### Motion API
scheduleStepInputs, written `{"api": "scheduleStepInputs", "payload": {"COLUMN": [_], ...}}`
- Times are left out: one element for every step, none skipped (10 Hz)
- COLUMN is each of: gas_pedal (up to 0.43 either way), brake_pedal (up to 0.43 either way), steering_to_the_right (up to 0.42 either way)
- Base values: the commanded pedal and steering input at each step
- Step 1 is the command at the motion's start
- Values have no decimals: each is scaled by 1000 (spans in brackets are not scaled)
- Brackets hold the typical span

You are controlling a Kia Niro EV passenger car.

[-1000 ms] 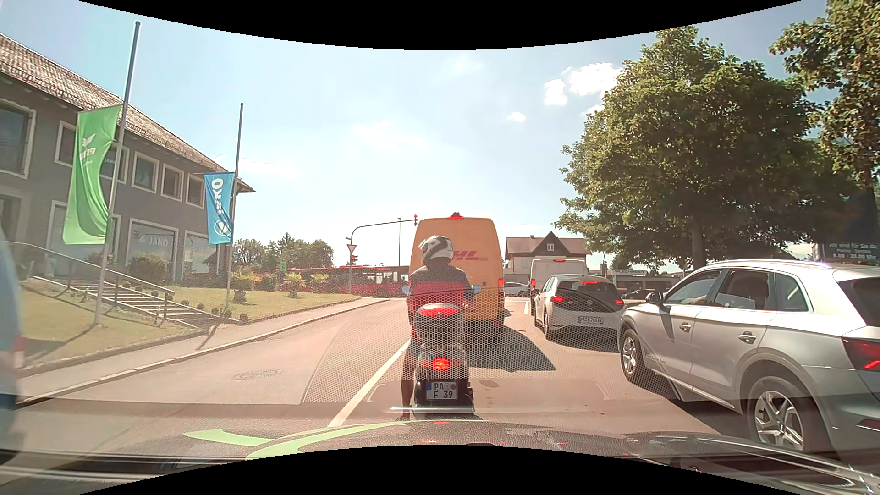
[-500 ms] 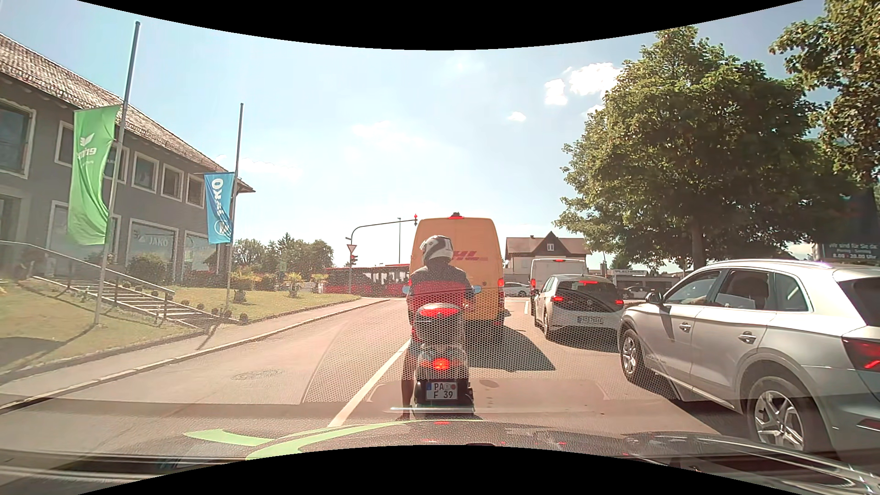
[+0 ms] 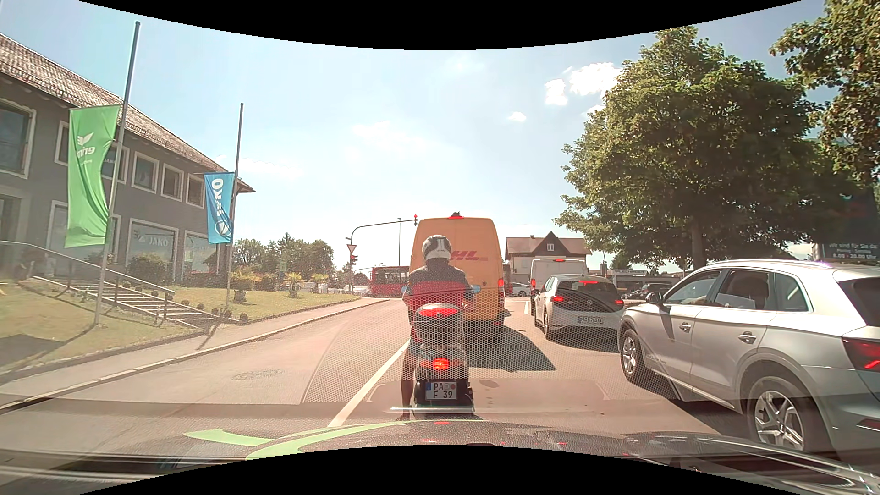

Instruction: Follow the waypoints while adhering to traffic rules and regulations

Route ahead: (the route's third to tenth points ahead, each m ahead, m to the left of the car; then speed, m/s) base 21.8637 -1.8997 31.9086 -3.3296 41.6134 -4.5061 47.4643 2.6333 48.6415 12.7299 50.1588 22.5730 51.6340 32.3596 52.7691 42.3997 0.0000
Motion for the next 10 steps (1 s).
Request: {"api": "scheduleStepInputs", "payload": {"gas_pedal": [0,0,0,0,0,0,0,0,0,0], "brake_pedal": [250,250,250,250,250,250,250,250,250,250], "steering_to_the_right": [24,24,24,22,21,21,22,22,21,22]}}
